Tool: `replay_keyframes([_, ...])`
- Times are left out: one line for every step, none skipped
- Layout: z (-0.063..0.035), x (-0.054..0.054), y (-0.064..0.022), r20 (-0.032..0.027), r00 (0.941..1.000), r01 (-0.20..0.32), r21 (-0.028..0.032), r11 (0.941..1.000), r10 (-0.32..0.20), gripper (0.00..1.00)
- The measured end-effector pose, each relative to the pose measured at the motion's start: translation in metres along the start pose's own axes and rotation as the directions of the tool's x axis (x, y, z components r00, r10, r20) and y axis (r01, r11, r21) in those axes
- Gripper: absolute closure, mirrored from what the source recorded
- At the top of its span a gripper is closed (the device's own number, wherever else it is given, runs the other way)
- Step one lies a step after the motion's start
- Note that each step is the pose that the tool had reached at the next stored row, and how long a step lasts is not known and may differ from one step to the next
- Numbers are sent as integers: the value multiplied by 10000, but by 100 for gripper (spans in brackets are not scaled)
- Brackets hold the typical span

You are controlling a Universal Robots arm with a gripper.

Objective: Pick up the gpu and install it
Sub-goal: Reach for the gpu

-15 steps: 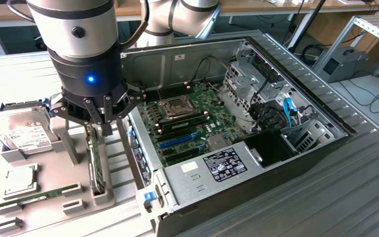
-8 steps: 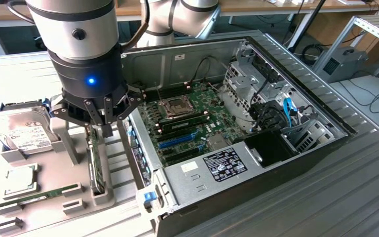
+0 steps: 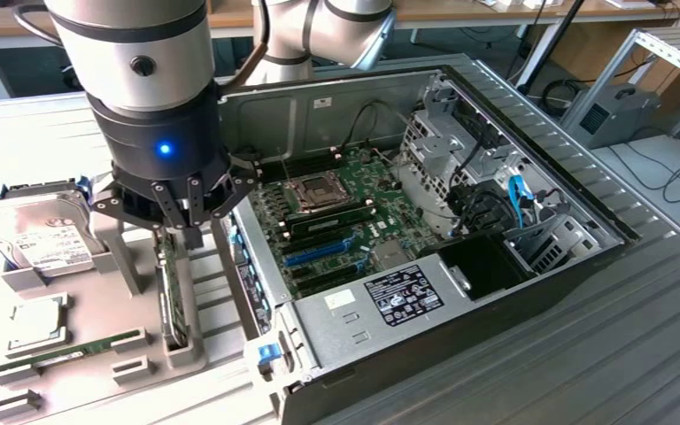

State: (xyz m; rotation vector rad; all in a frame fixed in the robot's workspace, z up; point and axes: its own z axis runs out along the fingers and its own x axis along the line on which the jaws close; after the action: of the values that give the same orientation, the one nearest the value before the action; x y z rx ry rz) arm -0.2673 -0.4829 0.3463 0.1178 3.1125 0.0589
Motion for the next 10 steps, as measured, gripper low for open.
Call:
replay_keyframes([1, 0, -3, 0, 10000, 0, 0, 10000, 0, 89])
replay_keyframes([1, 0, -8, 1, 10000, 0, 1, 10000, 0, 89])
replay_keyframes([2, -1, -12, 1, 10000, 0, 2, 10000, 0, 89])
replay_keyframes([2, -1, -16, 1, 10000, 0, 3, 10000, 0, 89])
replay_keyframes([2, -1, -20, 1, 10000, 0, 3, 10000, 0, 89])
replay_keyframes([3, -2, -23, 1, 10000, 0, 3, 10000, 0, 89])
replay_keyframes([3, -2, -25, 1, 10000, 0, 4, 10000, 0, 89])
replay_keyframes([3, -2, -26, 1, 10000, 0, 4, 10000, 0, 89])
replay_keyframes([3, -2, -26, 1, 10000, 0, 4, 10000, 0, 89])
replay_keyframes([3, -2, -27, 0, 10000, 0, 5, 10000, 0, 89])
